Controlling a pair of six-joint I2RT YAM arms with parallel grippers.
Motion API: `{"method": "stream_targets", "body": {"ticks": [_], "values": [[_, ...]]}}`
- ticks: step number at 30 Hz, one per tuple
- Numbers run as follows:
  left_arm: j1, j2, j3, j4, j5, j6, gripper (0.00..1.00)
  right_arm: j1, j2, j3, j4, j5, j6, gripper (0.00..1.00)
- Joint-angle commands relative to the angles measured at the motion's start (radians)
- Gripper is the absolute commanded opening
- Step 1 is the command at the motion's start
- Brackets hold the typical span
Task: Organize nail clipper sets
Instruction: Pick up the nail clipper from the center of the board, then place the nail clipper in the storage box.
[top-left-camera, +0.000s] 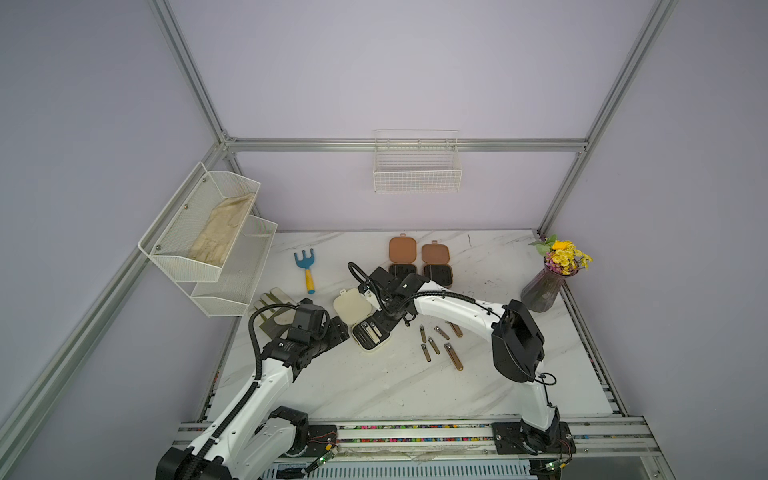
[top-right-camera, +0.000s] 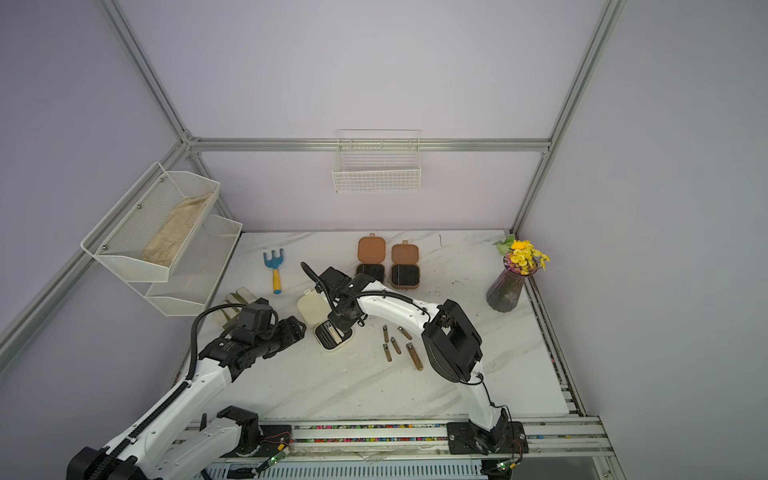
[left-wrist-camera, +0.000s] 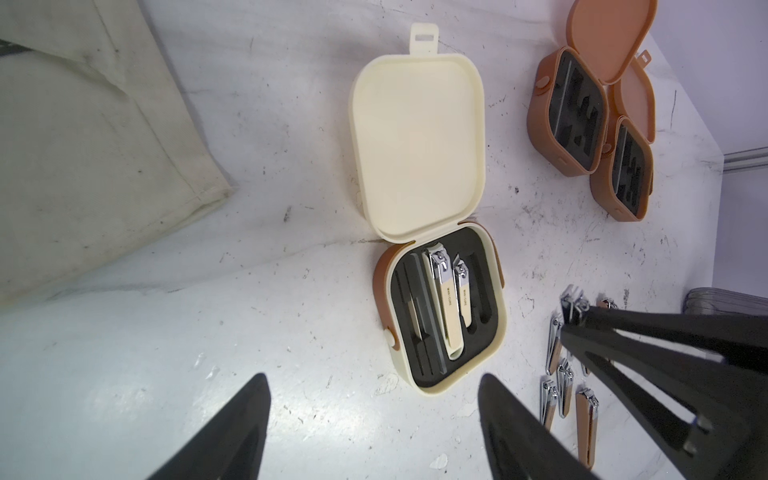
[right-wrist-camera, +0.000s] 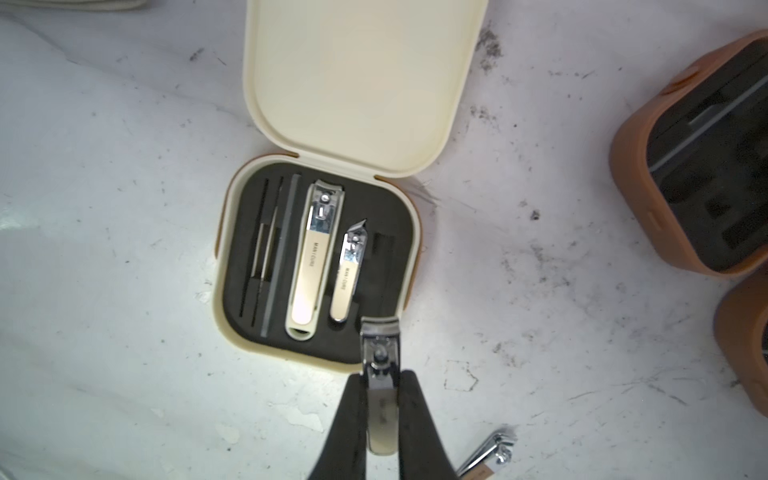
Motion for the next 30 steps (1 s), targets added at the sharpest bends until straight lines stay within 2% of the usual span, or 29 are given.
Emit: {"method": "stream_targets", "body": {"ticks": [1, 16, 30], "values": [[-0.003, -0.018, -0.016, -0.003, -0.016, 0.008, 0.78, 0.005, 0.041, 0.043, -0.036, -0.003, 0.071, 0.09], [-0.002, -0.024, -0.024, -0.005, -0.022, 0.007, 0.78, 0.020, 0.186, 0.138, -0.090, 0.034, 0.120, 0.09], [-0.002, -0.029, -0.036, -0.005, -0.022, 0.005, 0.78, 0.019, 0.235, 0.163, -0.081, 0.070, 0.158, 0.09]]}}
